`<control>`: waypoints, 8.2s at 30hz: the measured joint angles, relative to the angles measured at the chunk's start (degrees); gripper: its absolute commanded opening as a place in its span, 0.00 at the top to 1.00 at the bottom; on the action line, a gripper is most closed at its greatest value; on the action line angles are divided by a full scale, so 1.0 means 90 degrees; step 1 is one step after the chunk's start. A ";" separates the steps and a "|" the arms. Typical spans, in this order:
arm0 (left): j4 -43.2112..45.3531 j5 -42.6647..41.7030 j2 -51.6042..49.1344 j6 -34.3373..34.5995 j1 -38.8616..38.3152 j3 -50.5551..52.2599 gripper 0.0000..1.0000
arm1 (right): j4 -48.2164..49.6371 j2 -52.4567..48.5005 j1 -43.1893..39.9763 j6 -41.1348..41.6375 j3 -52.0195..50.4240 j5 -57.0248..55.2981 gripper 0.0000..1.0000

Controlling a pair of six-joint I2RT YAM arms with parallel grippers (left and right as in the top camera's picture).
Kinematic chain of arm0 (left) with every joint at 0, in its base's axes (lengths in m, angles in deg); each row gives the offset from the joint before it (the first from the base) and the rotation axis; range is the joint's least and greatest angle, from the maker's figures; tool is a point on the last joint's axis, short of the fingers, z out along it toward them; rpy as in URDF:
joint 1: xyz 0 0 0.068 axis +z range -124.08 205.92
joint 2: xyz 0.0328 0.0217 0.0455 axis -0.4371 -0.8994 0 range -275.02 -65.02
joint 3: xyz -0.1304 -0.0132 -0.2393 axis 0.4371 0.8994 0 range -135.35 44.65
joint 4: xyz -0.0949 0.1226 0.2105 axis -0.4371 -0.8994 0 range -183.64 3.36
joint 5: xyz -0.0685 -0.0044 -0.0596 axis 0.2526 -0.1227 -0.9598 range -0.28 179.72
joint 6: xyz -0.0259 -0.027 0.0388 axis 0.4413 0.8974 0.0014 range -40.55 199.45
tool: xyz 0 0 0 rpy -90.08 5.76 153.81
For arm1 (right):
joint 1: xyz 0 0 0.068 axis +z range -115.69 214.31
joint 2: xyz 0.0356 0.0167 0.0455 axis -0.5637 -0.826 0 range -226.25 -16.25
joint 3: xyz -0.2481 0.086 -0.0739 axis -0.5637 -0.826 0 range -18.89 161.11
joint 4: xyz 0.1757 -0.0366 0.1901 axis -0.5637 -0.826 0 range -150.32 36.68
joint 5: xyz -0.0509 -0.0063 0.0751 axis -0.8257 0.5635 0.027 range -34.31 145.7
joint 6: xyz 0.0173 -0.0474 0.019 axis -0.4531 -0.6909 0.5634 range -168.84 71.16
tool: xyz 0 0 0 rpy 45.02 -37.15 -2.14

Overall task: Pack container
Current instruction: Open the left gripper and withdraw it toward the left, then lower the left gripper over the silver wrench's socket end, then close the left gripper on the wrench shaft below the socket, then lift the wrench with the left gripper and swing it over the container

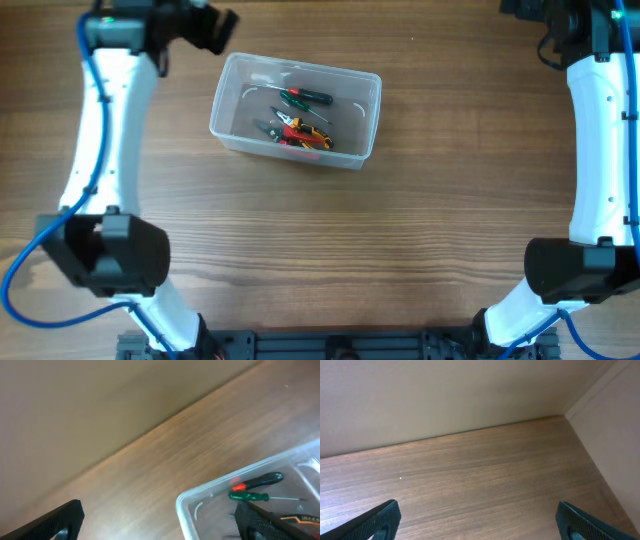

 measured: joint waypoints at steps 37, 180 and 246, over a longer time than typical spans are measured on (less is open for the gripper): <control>-0.1904 0.0726 -0.1377 0.0498 0.2905 0.1239 0.01 | 0.0000 0.0000 0.0000 0.0000 0.0000 0.0000 0.00; -0.0580 0.1870 -0.1494 0.0894 0.2905 0.2756 0.49 | 0.0000 0.0000 0.0000 0.0000 0.0000 0.0000 0.00; 0.0143 0.2200 0.0117 0.0661 0.1836 0.1090 0.96 | 0.0002 0.0000 0.0000 0.0000 0.0000 0.0002 0.00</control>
